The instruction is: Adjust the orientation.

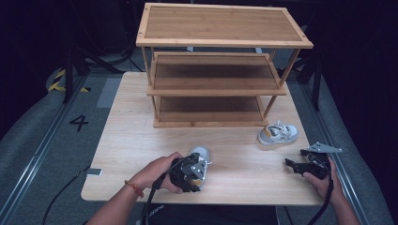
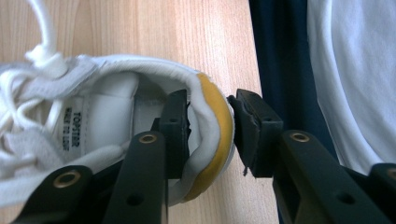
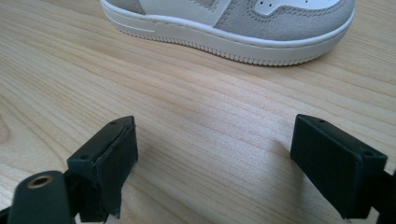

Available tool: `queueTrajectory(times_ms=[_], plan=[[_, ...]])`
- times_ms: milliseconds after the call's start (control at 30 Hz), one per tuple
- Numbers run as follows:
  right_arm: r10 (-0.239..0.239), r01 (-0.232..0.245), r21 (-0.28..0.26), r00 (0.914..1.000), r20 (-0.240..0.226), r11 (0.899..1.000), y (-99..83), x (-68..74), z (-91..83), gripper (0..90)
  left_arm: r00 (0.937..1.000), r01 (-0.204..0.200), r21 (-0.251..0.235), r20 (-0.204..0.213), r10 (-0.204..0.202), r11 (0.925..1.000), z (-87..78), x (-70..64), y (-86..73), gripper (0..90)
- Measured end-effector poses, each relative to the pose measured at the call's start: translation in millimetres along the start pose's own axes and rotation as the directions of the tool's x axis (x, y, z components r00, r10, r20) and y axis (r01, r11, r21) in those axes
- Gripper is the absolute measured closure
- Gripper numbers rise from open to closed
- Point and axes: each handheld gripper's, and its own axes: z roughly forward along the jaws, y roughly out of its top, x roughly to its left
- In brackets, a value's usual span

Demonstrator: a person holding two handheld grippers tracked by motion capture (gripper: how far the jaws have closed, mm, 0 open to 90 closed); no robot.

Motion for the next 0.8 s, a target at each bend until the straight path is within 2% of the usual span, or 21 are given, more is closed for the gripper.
queueTrajectory(times_ms=[100, 167, 300, 333, 433, 467, 567, 800], plan=[[-0.001, 0.001, 0.0, 1.0, 0.0, 1.0, -0.1, -0.1, -0.1, 15.4, 0.9993, 0.009, 0.001, 0.037, -0.009, 1.0, 0.4, 2.2, 0.3, 69.6], [0.0, 0.0, 0.0, 1.0, 0.0, 1.0, 0.0, 0.0, -0.1, 15.4, 0.9996, 0.018, 0.003, 0.023, -0.018, 0.9998, 0.2, 1.4, 0.2, 70.6], [-0.001, 0.001, 0.001, 1.0, 0.0, 1.0, -0.1, 0.0, -0.1, 15.4, 0.9998, -0.002, 0.012, 0.021, 0.002, 0.9999, -0.2, 3.1, 1.4, 71.4], [-0.001, 0.001, 0.001, 1.0, 0.0, 1.0, -0.1, -0.1, -0.1, 15.4, 0.9994, -0.003, 0.015, 0.035, 0.003, 0.9999, -0.4, 4.3, 1.9, 71.4], [0.0, 0.0, 0.0, 1.0, 0.0, 1.0, 0.0, 0.0, -0.1, 15.4, 0.9996, -0.007, 0.021, 0.028, 0.006, 0.9998, -0.1, 7.0, 4.0, 71.4], [-0.001, 0.001, 0.0, 1.0, 0.0, 1.0, -0.1, -0.1, -0.1, 15.4, 0.9995, -0.02, 0.023, 0.025, 0.02, 0.9995, -0.1, 9.0, 4.9, 71.5], [0.0, 0.0, 0.0, 1.0, 0.0, 1.0, 0.0, 0.0, -0.1, 15.4, 0.9999, -0.004, 0.021, 0.015, 0.003, 0.9998, -0.7, 11.8, 5.4, 71.4], [0.0, 0.0, 0.0, 1.0, 0.0, 1.0, 0.0, 0.0, 0.0, 15.4, 0.9998, 0.011, 0.009, -0.018, -0.011, 0.9999, -8.8, 29.6, 5.2, 71.5]])
